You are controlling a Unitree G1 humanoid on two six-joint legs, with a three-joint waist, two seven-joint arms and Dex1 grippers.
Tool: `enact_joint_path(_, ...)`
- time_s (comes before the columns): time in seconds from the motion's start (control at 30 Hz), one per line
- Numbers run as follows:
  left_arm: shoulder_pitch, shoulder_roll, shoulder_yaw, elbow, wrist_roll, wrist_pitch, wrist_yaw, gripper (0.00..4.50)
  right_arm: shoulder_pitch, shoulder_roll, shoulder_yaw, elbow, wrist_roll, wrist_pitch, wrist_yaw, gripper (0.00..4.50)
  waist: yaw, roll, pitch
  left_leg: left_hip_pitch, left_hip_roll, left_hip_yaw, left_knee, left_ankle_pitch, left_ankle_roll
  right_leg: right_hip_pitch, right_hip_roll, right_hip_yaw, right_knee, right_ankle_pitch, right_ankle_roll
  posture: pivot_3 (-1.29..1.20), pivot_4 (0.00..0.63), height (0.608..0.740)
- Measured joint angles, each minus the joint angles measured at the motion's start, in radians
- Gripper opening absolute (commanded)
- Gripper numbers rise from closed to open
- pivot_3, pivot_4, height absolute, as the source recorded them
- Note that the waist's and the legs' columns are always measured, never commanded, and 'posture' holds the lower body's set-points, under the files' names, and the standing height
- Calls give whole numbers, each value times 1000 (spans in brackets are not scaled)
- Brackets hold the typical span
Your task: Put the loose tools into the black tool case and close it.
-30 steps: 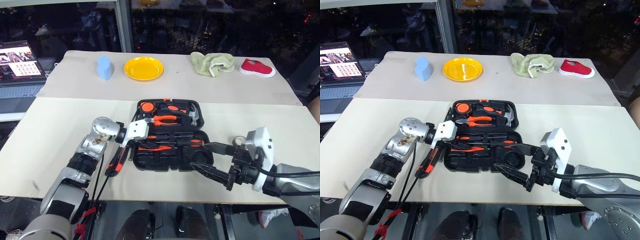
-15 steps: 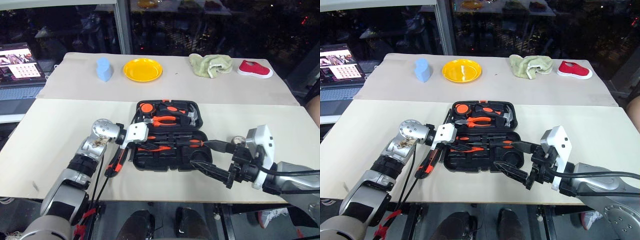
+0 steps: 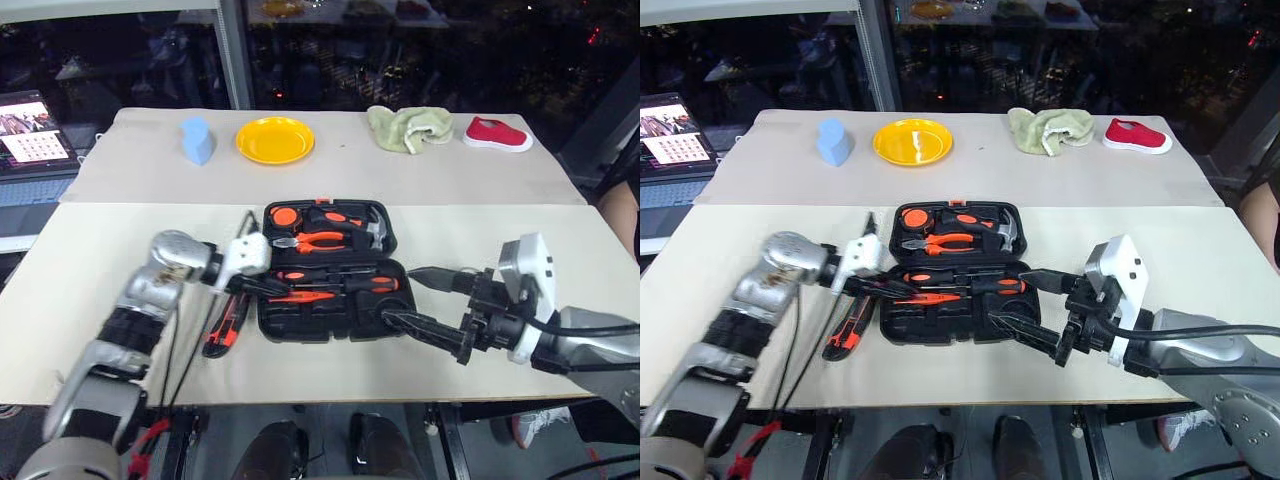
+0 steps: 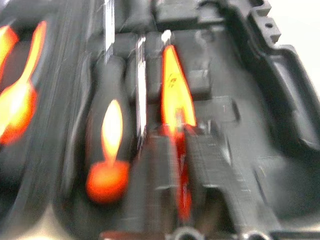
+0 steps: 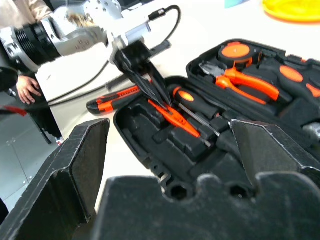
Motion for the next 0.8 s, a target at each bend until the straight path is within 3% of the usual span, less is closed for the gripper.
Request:
enact_joint_path(0.1,-98,3,-45,-148,-69,195,90,4466,1,16,1,-1,-3,0,4,4500,13,-1,0,0,0,-1,1,0,0,1,1,-1,0,1,1,0,150,740)
enact_joint_path(0.27,-400,49,-273,-333,-156,626,262,4466,23,47,13,-27,-12,0,-27,4500,-5,-2,-1,1,-3,1,0,4,-6,0,3,0,8,2,1,0,150,740)
enact_joint_path(0.5,-636,2,-554,-369,-148,816,412,4466,106,85,-6,-123,-8,3,-141,4500,-36,-2,0,1,-2,1,-6,7,-9,-2,4,4,7,-1,-3,0,150,740)
enact_joint_path(0.8,-708,-96,-697,-334,-160,980,528,4466,155,99,-25,-171,13,5,-235,4500,-29,-3,0,4,-2,0,-4,9,-12,1,4,4,8,-1,-2,0,150,740)
